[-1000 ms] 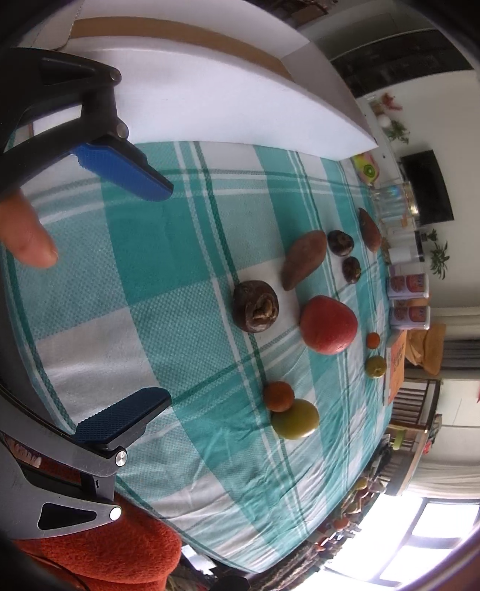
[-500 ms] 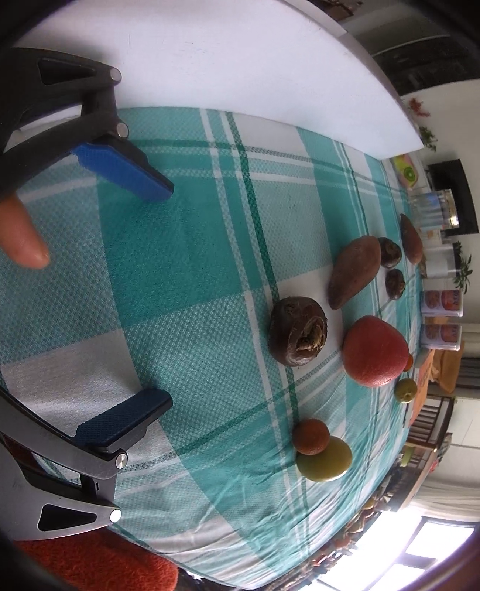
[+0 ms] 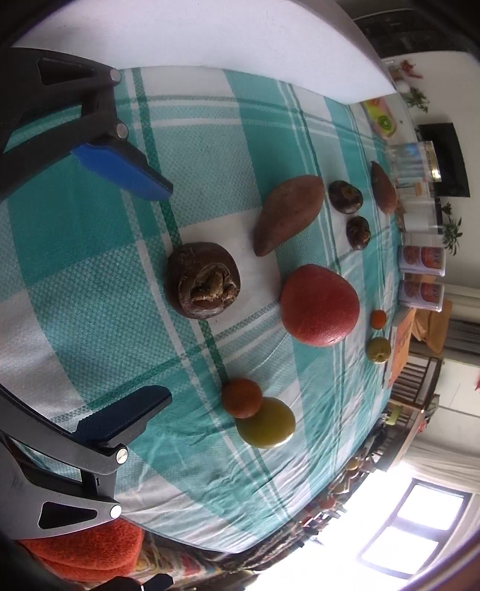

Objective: Organize fruits
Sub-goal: 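Grasp the dark mangosteen with the left tool while the right tool grasps the yellow pear, then carry the pear over the white box and release it with the right tool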

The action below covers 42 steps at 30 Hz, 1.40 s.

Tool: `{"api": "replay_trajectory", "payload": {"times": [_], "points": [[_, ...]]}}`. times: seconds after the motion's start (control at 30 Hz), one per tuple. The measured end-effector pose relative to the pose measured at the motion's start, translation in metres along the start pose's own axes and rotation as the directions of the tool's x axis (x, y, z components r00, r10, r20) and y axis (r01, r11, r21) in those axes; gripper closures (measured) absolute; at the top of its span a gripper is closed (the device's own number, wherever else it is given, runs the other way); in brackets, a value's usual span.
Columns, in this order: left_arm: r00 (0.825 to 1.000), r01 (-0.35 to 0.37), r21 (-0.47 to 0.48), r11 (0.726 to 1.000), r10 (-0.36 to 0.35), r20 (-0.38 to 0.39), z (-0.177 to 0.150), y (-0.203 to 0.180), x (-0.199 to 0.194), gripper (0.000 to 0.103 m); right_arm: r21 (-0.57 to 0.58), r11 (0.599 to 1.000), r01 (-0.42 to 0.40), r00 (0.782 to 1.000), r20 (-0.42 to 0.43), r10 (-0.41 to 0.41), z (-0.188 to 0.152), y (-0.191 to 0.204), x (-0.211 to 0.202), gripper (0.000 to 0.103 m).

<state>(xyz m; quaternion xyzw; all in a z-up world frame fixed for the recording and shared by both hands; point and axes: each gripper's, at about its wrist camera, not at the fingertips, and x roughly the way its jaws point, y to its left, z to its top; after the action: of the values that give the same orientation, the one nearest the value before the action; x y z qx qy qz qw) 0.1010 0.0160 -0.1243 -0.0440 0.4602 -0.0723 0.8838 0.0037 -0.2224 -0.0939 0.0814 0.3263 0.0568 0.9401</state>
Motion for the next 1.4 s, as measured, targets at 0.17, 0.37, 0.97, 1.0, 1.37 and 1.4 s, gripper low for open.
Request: {"api": "replay_trajectory", "payload": {"times": [0.17,0.37,0.97,1.0,1.37,1.4], "points": [[0.999,-0.033,0.015,0.999,0.033,0.021,0.011,0.0,0.012,0.005,0.013,1.0,-0.008,1.0,-0.013,0.008,0.0,-0.003,0.002,0.0],[0.999,-0.036,0.045,0.998,0.035,0.012,0.003,-0.001,0.011,0.055,0.093,0.991,-0.096,0.987,-0.12,0.107,0.011,-0.016,0.023,0.0],[0.993,0.106,-0.035,0.994,-0.103,0.063,-0.014,0.013,-0.067,0.055,0.355,0.919,-0.174,0.855,-0.408,0.319,0.07,-0.009,0.198,0.051],[0.991,0.117,-0.04,0.992,-0.114,0.068,-0.013,0.015,-0.073,0.055,0.367,0.915,-0.167,0.865,-0.392,0.315,0.07,-0.014,0.193,0.051],[0.967,0.129,-0.185,0.974,-0.082,0.241,0.003,0.104,-0.193,0.055,0.179,0.892,-0.415,0.858,-0.249,0.449,0.103,0.081,0.076,0.051],[0.968,0.079,-0.202,0.976,-0.026,0.251,0.002,0.117,-0.199,0.055,0.154,0.869,-0.47,0.83,-0.257,0.494,0.103,0.105,0.069,0.051]]}}
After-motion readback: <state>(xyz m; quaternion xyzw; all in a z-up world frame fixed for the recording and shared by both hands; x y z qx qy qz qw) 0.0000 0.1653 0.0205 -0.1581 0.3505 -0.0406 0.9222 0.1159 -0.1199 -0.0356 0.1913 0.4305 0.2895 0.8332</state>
